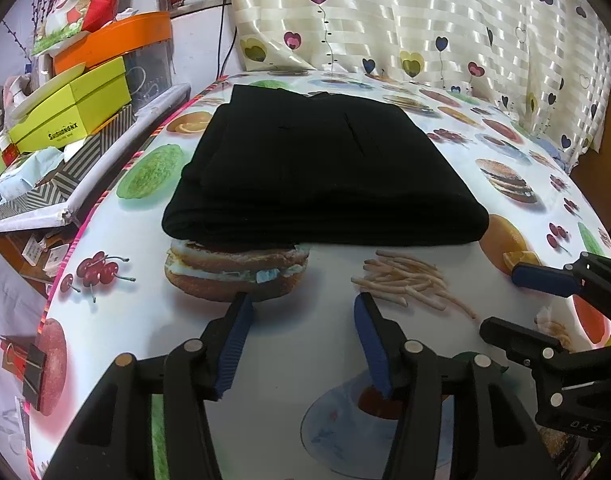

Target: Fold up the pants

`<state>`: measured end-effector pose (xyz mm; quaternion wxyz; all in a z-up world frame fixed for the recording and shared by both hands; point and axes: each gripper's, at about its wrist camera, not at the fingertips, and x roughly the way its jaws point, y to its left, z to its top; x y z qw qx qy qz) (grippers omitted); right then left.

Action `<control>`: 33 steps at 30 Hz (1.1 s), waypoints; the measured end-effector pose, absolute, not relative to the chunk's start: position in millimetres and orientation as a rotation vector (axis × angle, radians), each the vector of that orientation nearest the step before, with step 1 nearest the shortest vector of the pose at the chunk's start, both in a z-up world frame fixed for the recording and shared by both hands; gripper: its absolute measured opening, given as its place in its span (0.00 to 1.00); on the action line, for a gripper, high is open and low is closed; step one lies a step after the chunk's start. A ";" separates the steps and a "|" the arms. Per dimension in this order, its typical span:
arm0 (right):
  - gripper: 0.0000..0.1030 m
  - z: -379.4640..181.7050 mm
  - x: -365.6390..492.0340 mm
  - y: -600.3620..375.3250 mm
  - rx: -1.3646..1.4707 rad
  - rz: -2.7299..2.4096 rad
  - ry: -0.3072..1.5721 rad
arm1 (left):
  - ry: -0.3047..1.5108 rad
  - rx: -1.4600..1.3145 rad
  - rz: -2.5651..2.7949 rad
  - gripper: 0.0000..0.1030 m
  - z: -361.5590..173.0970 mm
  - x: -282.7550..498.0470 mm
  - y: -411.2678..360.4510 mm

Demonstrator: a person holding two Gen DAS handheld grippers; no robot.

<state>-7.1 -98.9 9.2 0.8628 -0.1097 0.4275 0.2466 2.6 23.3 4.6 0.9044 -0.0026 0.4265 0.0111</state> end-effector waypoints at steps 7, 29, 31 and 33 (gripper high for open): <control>0.55 9.2 -6.9 -99.2 -0.231 0.517 0.896 | 0.882 -0.003 0.021 0.57 4.6 2.6 21.8; 0.56 9.1 -6.9 -98.9 -0.231 0.518 0.897 | 0.882 -0.003 0.021 0.58 4.6 2.5 21.8; 0.56 9.1 -7.1 -98.8 -0.231 0.518 0.897 | 0.882 -0.003 0.022 0.58 4.6 2.6 22.3; 0.56 9.1 -7.0 -98.9 -0.231 0.518 0.897 | 0.882 -0.002 0.022 0.58 4.6 2.5 22.1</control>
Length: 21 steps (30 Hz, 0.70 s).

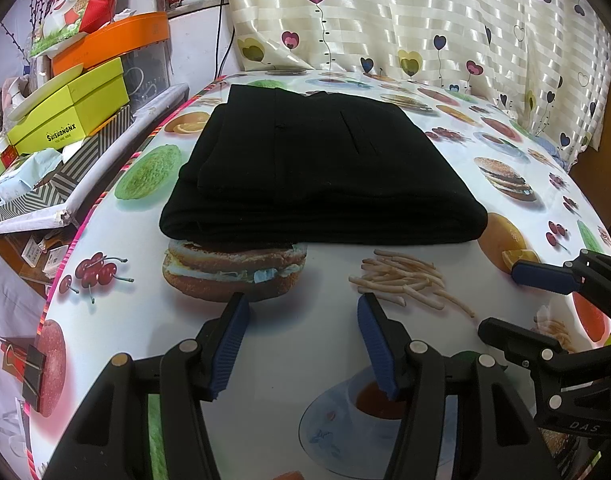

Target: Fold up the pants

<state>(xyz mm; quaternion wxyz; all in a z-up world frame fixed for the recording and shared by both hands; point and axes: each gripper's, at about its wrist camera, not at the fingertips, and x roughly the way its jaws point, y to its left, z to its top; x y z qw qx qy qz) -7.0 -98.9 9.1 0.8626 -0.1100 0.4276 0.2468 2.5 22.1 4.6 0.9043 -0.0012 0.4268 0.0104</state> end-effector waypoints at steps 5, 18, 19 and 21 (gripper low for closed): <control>0.57 9.0 -7.2 -98.6 -0.231 0.517 0.897 | 0.882 -0.002 0.021 0.58 4.7 2.5 22.2; 0.57 8.9 -7.0 -98.7 -0.231 0.518 0.897 | 0.882 -0.002 0.021 0.58 4.7 2.6 22.5; 0.57 8.9 -7.1 -98.6 -0.231 0.518 0.897 | 0.882 -0.002 0.021 0.58 4.7 2.6 22.6; 0.57 8.9 -6.9 -98.7 -0.231 0.518 0.897 | 0.882 -0.003 0.021 0.58 4.7 2.7 22.5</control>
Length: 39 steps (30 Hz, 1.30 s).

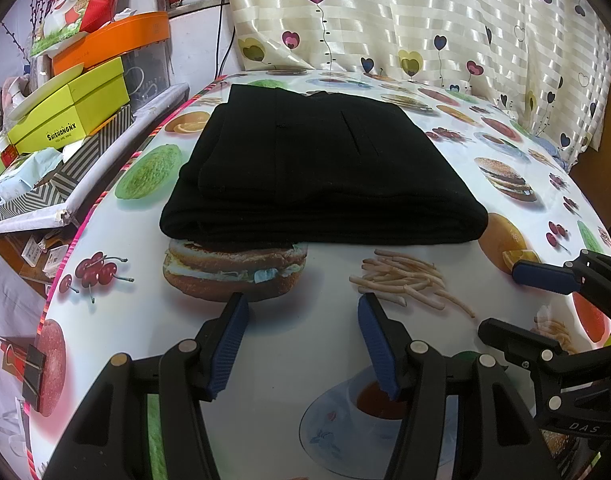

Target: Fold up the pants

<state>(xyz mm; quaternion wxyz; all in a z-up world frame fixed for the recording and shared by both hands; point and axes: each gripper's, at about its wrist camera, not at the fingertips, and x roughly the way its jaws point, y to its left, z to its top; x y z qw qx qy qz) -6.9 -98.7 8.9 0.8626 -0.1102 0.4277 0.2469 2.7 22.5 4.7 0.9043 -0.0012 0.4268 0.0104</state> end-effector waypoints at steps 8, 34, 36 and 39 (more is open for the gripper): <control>0.58 8.9 -6.9 -98.6 -0.231 0.518 0.897 | 0.882 -0.003 0.021 0.58 4.7 2.6 22.2; 0.60 8.8 -6.9 -98.3 -0.231 0.517 0.897 | 0.882 -0.002 0.021 0.58 4.7 2.6 22.8; 0.60 8.8 -7.0 -98.2 -0.231 0.517 0.897 | 0.882 -0.002 0.021 0.58 4.7 2.6 22.6; 0.60 8.8 -6.9 -98.2 -0.231 0.517 0.897 | 0.882 -0.002 0.021 0.58 4.6 2.6 22.6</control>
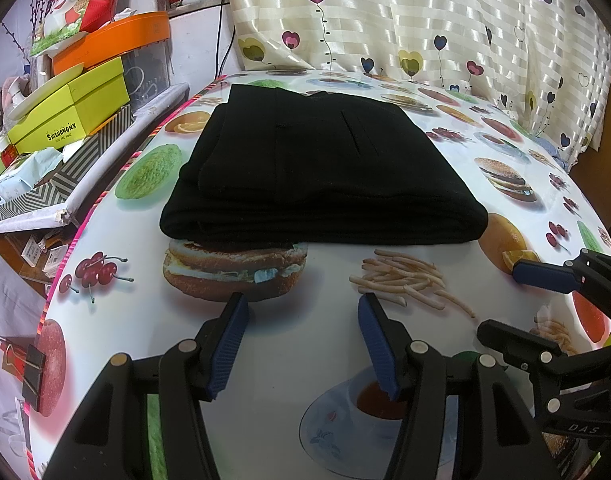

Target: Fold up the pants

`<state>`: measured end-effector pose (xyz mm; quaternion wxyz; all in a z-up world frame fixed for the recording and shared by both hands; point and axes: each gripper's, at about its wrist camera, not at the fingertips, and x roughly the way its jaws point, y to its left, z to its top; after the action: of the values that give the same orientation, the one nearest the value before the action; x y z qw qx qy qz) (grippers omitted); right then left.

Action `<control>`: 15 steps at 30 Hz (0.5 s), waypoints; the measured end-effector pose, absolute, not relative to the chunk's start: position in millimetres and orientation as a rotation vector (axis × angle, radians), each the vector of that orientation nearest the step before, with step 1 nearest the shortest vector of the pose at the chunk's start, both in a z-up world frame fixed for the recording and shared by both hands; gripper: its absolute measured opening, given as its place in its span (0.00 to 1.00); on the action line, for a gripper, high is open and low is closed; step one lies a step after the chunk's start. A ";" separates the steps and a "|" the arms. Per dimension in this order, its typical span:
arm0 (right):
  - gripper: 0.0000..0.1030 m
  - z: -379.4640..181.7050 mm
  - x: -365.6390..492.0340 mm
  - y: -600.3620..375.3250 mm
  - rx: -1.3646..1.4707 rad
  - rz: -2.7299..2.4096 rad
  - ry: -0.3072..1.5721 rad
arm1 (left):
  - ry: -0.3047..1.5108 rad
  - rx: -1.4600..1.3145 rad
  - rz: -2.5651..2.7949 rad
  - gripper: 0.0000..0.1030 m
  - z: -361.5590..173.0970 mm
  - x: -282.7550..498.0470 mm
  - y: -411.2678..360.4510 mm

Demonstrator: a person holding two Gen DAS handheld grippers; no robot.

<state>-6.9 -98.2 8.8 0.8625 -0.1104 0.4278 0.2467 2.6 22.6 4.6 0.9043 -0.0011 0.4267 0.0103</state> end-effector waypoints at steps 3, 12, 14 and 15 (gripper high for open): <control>0.60 8.8 -6.8 -98.3 -0.231 0.517 0.897 | 0.882 -0.002 0.021 0.58 4.5 2.5 22.6; 0.61 8.8 -6.7 -98.5 -0.232 0.517 0.897 | 0.882 -0.002 0.021 0.58 4.5 2.5 22.9; 0.61 8.8 -6.7 -98.5 -0.232 0.517 0.897 | 0.882 -0.002 0.021 0.58 4.4 2.5 22.4; 0.61 8.8 -6.6 -98.6 -0.232 0.517 0.897 | 0.882 -0.002 0.021 0.58 4.5 2.5 22.8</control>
<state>-6.6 -98.6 8.8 0.8625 -0.1105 0.4279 0.2465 2.5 22.8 4.5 0.9044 -0.0011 0.4266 0.0103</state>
